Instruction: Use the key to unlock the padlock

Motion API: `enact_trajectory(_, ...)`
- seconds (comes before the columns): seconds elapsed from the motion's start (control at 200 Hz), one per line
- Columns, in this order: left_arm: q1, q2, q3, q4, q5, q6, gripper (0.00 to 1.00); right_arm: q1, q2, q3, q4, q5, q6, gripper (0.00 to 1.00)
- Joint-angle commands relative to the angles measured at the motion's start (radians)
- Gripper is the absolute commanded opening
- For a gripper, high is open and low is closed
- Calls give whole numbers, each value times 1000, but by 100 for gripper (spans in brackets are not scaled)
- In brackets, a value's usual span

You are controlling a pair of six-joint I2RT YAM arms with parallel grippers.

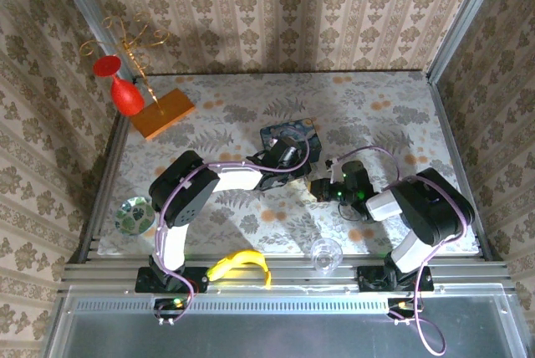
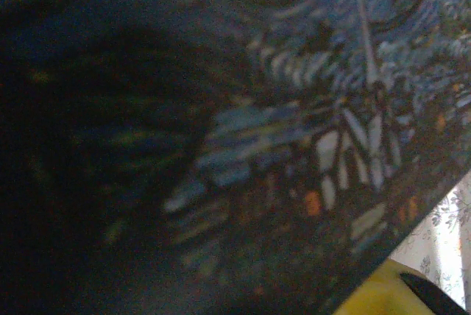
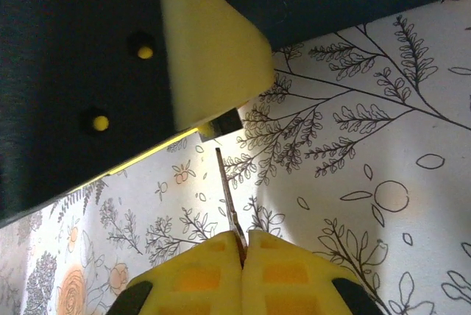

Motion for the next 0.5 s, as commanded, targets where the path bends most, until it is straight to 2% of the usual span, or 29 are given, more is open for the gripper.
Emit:
enact_trajectory(0.0, 5, -59, -13, 48, 9, -8, 21, -6, 33, 29, 52, -20, 11, 0)
enact_trajectory(0.495, 5, -51, -10, 60, 15, -12, 21, -21, 74, 4, 156, -25, 41, 0)
